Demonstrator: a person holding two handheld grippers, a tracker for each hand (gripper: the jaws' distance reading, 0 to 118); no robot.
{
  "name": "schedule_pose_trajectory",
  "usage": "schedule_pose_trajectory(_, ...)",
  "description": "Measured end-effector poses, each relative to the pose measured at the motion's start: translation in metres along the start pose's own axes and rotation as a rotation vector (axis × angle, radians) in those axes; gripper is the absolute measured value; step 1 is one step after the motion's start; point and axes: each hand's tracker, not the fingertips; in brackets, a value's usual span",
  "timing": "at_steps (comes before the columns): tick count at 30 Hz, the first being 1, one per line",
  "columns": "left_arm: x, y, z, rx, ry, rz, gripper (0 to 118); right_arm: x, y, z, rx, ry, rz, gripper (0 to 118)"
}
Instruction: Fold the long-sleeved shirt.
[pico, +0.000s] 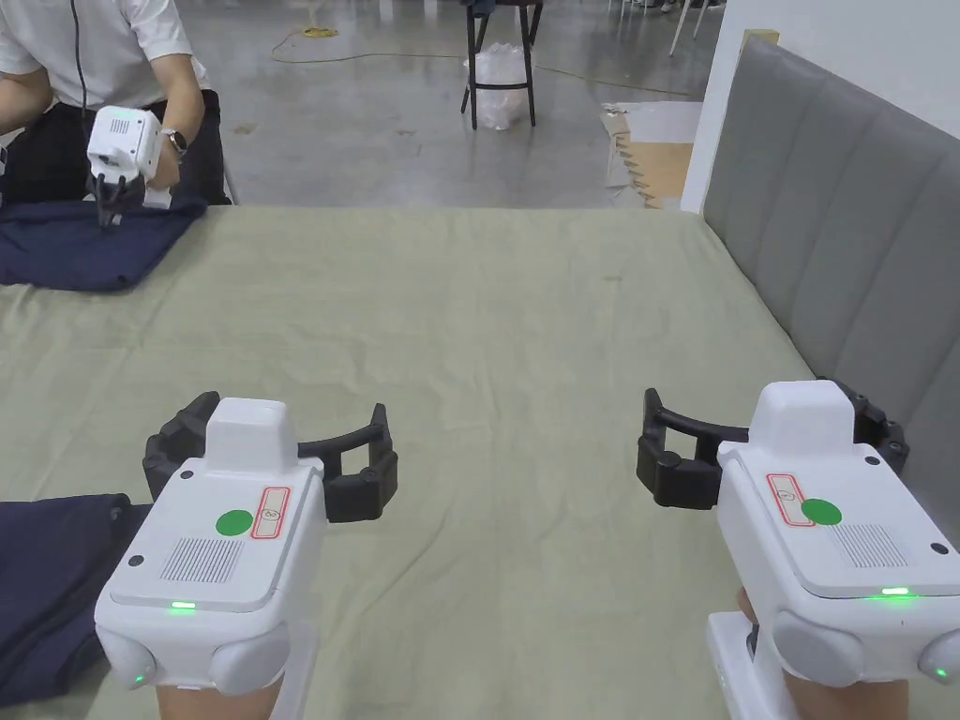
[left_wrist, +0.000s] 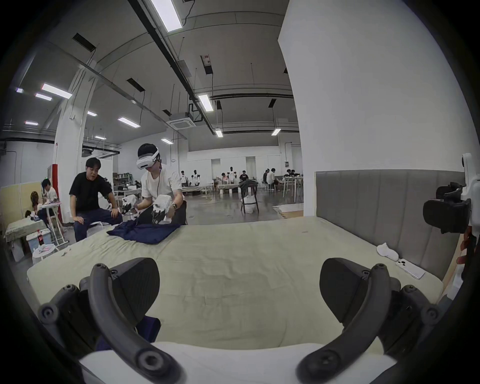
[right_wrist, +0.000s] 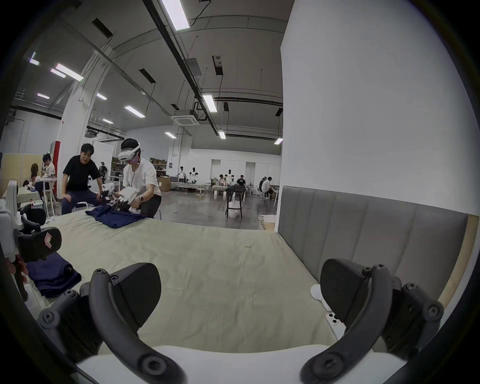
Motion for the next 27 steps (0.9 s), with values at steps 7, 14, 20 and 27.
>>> schedule_pose_trajectory(7, -0.0011, 0.0000, 0.0038, -0.003, -0.003, 0.001, 111, -0.0024, 0.0006, 0.0012, -0.007, -0.007, -0.006, 118)
schedule_pose_trajectory(14, -0.0014, -0.0010, 0.0024, -0.018, 0.002, 0.015, 111, -0.0036, -0.0015, 0.0014, -0.006, 0.008, 0.015, 118)
schedule_pose_trajectory(20, -0.0018, -0.0018, 0.0020, -0.018, 0.000, 0.010, 111, -0.0048, -0.0020, -0.0013, -0.002, 0.010, 0.000, 118)
schedule_pose_trajectory(27, -0.0005, -0.0012, 0.0004, -0.023, -0.002, 0.011, 111, -0.0061, -0.0033, -0.0029, -0.004, 0.014, 0.008, 118)
